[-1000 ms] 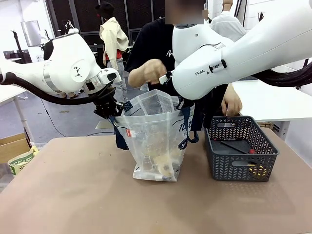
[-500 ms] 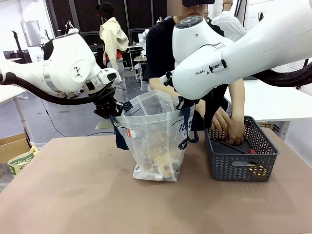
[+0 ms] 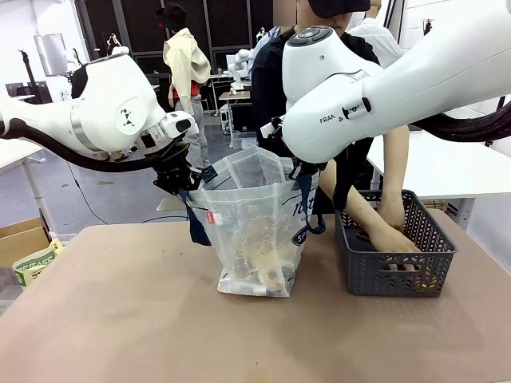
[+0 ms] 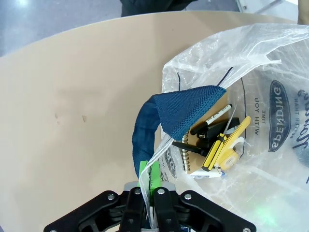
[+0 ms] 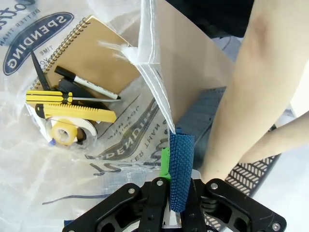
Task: Transfer purchased items from the store into the shopping bag.
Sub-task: Move the Reusable shopping bag to the right side of the table.
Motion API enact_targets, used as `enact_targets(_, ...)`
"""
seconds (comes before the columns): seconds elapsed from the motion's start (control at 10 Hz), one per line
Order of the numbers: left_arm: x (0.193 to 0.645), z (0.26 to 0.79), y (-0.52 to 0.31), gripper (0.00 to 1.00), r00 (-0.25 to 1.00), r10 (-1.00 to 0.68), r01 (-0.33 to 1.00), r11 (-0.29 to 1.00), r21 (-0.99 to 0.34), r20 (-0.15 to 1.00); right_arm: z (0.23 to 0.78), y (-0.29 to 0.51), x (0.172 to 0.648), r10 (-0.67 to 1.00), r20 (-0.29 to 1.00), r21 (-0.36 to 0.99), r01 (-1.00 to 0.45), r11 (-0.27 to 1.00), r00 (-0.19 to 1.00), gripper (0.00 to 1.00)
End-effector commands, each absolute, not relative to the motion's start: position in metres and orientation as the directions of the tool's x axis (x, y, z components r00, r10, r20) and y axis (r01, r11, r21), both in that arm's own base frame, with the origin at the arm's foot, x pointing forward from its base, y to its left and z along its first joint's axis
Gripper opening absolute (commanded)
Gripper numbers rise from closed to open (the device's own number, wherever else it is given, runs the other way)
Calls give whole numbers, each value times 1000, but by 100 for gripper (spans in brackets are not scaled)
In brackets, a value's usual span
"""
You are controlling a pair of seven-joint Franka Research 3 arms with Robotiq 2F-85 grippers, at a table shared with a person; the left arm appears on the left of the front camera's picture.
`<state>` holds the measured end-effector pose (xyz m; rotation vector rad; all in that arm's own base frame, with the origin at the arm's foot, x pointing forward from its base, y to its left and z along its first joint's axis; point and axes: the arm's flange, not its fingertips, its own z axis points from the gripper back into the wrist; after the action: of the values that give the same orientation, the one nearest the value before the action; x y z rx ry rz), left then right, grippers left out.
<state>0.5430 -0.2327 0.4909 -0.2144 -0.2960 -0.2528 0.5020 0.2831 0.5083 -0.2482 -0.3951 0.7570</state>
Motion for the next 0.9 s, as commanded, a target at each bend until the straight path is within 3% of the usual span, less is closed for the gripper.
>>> enact_targets(0.0, 544, 492, -230, 0, 925, -209, 272, 947, -170, 316, 509, 281, 503, 705, 258, -358, -612, 705, 661, 0)
enact_targets(0.8, 544, 492, -230, 0, 925, -209, 272, 947, -170, 316, 509, 281, 503, 705, 258, -358, -612, 705, 661, 0)
